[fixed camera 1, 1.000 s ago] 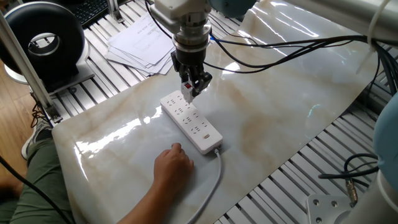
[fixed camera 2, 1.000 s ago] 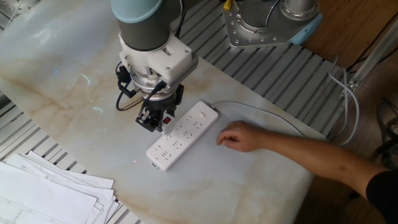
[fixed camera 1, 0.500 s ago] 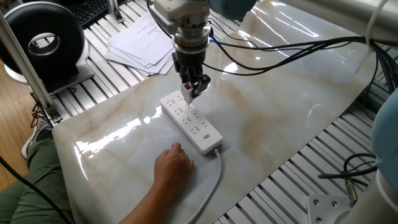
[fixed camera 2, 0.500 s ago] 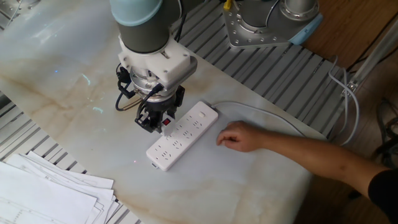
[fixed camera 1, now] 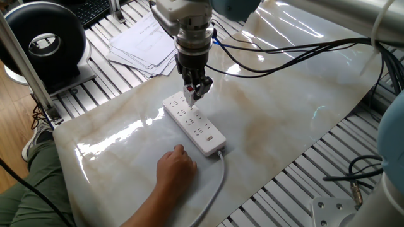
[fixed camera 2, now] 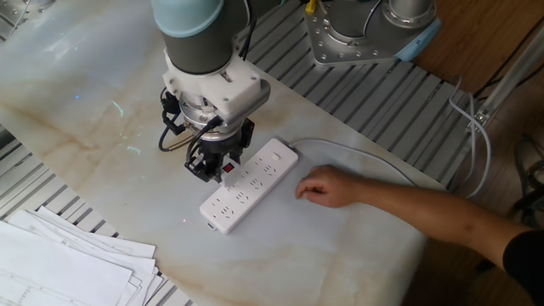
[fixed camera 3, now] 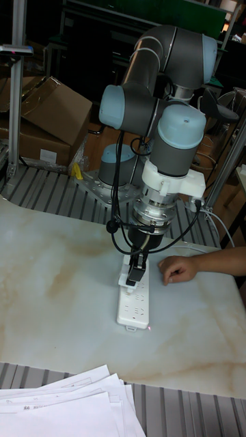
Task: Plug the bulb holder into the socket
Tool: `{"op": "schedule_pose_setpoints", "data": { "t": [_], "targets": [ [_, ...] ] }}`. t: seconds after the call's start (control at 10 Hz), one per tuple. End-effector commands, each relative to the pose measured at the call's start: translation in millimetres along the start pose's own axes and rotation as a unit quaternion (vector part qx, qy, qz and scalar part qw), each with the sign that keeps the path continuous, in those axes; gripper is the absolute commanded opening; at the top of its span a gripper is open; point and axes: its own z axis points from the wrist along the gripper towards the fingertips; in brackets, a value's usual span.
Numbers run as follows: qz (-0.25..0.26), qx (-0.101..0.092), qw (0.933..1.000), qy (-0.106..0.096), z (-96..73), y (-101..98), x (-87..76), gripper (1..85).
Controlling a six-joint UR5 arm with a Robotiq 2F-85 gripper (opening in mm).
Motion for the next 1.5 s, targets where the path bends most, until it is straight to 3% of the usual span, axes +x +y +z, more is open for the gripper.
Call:
{"op": "schedule_pose_setpoints", "data": {
  "t": [0.0,1.4],
  "targets": [
    [0.006,0.001,1.0,-0.005,-0.3,-0.6,-2.5,1.3],
    [0.01,0.002,0.9999,-0.004,8.6,3.2,0.1,1.3]
  ]
}}
